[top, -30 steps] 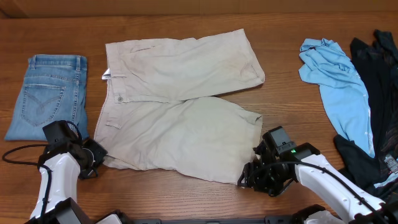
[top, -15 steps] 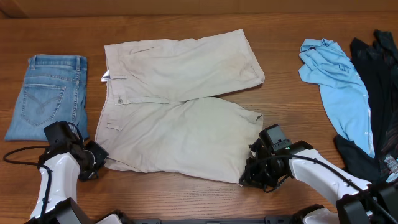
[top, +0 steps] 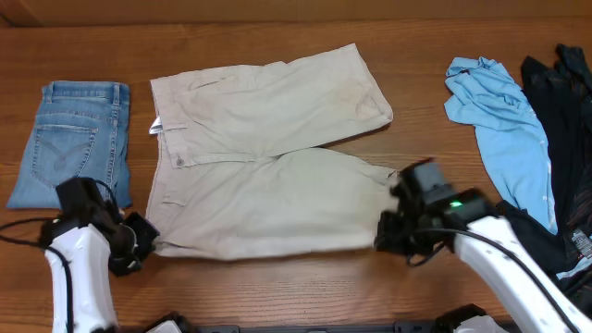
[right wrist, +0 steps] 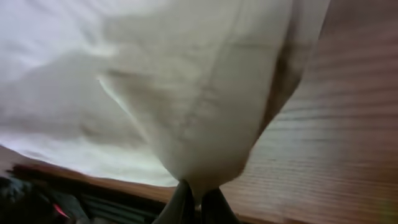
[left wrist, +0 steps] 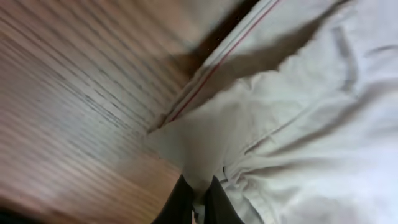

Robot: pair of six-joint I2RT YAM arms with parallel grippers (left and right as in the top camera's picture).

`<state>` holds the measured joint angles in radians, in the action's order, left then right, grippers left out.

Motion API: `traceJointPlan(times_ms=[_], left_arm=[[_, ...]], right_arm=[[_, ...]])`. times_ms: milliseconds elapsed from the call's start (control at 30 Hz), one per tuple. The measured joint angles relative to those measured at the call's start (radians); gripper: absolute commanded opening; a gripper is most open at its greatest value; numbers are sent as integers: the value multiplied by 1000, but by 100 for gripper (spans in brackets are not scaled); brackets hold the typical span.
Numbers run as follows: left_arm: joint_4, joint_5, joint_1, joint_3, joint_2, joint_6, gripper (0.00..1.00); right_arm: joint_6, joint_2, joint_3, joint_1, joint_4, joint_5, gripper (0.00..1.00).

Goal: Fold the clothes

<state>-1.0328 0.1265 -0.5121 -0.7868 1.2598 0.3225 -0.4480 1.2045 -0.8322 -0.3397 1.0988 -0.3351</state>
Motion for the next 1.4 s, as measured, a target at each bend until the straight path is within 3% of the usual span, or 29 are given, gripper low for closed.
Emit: traceJointPlan(times_ms=[400,667,833,967,1200,1400], left_arm=[[-346,62,2,-282,-230,-108,4],[-448,132,2,-385,-334,-173,4],[-394,151,2,-388,-330,-176,4],[-304,161,2,-389,-273,-165,4],[-154,181,10,-390,-74,-140,4],[35,224,17,-390,117,-126,4]], right_arm=[[1,-212,-257,45,242,125,4],[2,-290,-446,45,327,225,4],[53,-245,-515,45,251,242,5],[116,-107,-522,45,153,251,5],[202,225,-522,43,-114,276,4],[235,374,-521,40,-355,284,4]])
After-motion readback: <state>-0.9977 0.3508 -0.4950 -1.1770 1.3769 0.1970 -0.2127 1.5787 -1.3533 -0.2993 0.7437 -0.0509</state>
